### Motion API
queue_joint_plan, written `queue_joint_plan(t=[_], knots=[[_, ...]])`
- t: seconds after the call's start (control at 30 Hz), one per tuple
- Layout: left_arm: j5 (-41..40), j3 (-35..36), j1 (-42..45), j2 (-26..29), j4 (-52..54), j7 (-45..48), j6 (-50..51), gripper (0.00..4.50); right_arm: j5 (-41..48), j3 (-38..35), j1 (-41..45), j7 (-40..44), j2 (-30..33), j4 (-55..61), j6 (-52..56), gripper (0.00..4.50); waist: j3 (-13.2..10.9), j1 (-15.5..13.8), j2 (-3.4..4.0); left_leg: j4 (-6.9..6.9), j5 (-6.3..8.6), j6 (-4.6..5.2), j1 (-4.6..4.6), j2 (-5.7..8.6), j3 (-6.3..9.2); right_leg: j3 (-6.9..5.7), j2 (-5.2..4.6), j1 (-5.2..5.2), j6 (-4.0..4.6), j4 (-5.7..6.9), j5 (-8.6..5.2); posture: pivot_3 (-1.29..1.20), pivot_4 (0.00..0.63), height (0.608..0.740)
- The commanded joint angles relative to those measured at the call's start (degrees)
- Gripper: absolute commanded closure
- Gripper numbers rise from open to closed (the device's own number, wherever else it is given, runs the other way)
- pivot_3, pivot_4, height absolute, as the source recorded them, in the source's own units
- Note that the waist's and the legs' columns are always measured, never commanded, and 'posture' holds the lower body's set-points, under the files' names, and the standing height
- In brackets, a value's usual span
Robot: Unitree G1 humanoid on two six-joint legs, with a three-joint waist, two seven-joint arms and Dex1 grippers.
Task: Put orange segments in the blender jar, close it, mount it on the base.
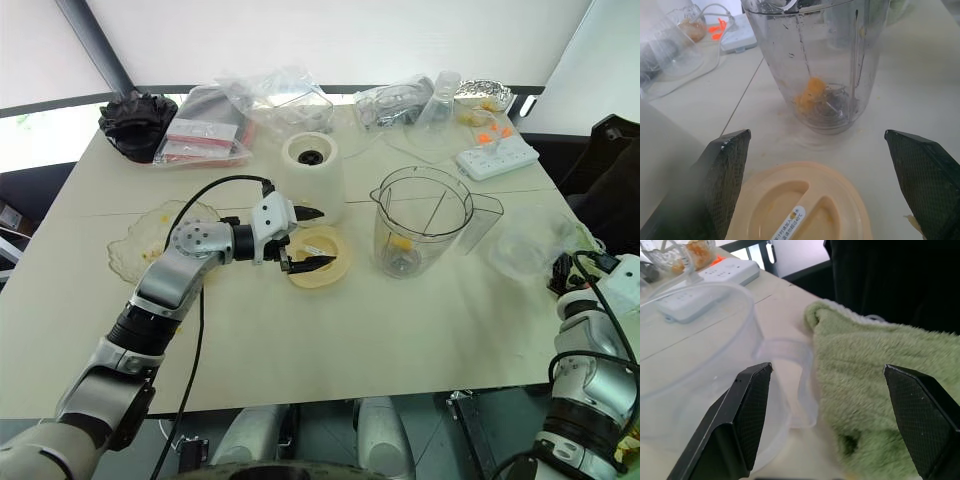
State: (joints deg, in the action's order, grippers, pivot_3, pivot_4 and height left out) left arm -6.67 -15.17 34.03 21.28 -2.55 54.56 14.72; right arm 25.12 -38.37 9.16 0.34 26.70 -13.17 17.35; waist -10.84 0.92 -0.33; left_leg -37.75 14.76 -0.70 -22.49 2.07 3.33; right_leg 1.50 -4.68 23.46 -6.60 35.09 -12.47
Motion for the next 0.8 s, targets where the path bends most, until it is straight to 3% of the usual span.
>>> queue_joint_plan(t=[0.03, 0.8], knots=[[0.0, -0.3, 0.2, 0.3, 2.1, 0.0, -0.3, 0.00, -1.8, 0.2, 1.0, 1.2, 2.3, -1.3, -2.9, 0.83, 0.0, 0.0, 0.00, 0.01, 0.00, 0.00, 0.00, 0.00, 0.00, 0.00, 0.00, 0.00, 0.00, 0.00, 0.00, 0.00, 0.150, 0.740], [0.3, -0.1, -0.1, 1.4, 3.5, -0.4, 0.6, 0.00, -8.2, 5.3, 12.5, 8.0, 11.0, -28.3, -13.8, 0.83, 0.0, 0.2, -0.03, 0.09, 0.00, 0.00, 0.02, 0.04, -0.03, 0.00, 0.01, 0.00, 0.00, -0.04, 0.00, 0.00, 0.150, 0.740]])
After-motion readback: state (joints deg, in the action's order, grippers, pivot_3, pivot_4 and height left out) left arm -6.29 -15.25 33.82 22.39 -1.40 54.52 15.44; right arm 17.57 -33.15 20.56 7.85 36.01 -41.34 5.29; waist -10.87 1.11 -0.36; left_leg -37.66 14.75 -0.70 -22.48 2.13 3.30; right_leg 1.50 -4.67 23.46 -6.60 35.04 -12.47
